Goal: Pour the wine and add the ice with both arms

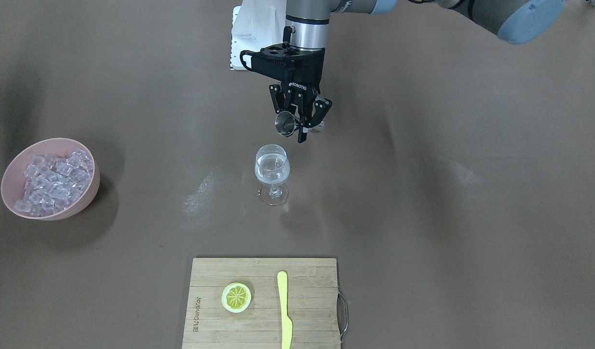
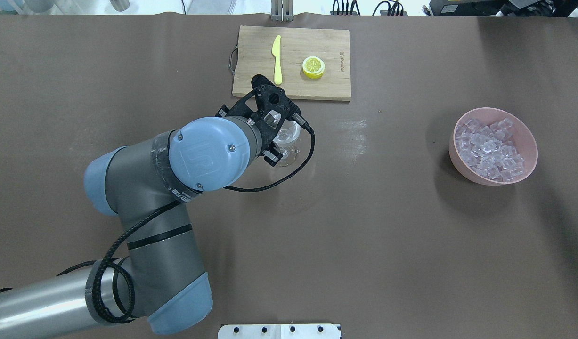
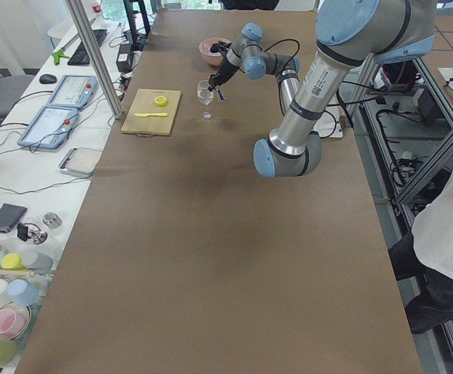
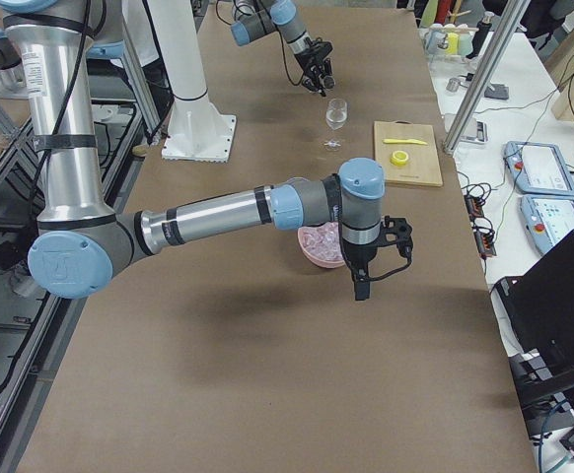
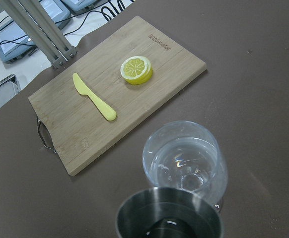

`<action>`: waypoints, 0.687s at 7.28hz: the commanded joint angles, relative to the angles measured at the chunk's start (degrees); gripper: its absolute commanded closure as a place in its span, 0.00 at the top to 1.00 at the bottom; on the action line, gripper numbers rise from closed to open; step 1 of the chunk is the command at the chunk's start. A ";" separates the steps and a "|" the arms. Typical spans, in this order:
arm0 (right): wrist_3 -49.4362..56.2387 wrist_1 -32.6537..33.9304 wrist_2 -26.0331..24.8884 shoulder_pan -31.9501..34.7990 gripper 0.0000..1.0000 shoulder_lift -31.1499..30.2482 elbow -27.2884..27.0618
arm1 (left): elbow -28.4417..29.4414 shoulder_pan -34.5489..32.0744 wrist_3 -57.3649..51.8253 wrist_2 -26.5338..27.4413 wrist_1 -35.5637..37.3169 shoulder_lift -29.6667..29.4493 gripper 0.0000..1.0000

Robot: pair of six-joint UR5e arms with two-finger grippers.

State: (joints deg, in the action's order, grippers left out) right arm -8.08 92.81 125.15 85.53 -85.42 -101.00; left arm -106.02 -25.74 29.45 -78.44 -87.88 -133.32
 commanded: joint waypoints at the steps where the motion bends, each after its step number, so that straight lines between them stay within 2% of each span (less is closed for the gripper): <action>1: 0.00 0.00 0.01 -0.01 1.00 -0.09 0.01 | 2.22 -0.01 -0.01 0.13 0.26 -0.98 0.00; 3: 0.00 0.00 0.01 -0.01 1.00 -0.27 0.01 | 2.49 -0.01 -0.10 0.13 5.77 -3.78 0.00; 5: 0.00 0.00 0.36 -0.01 1.00 -0.36 0.01 | 2.84 -0.10 -1.23 0.13 7.89 -4.14 0.00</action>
State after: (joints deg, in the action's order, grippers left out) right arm -8.09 92.81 125.36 85.52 -85.73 -100.99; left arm -103.39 -25.78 29.07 -78.31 -81.76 -137.01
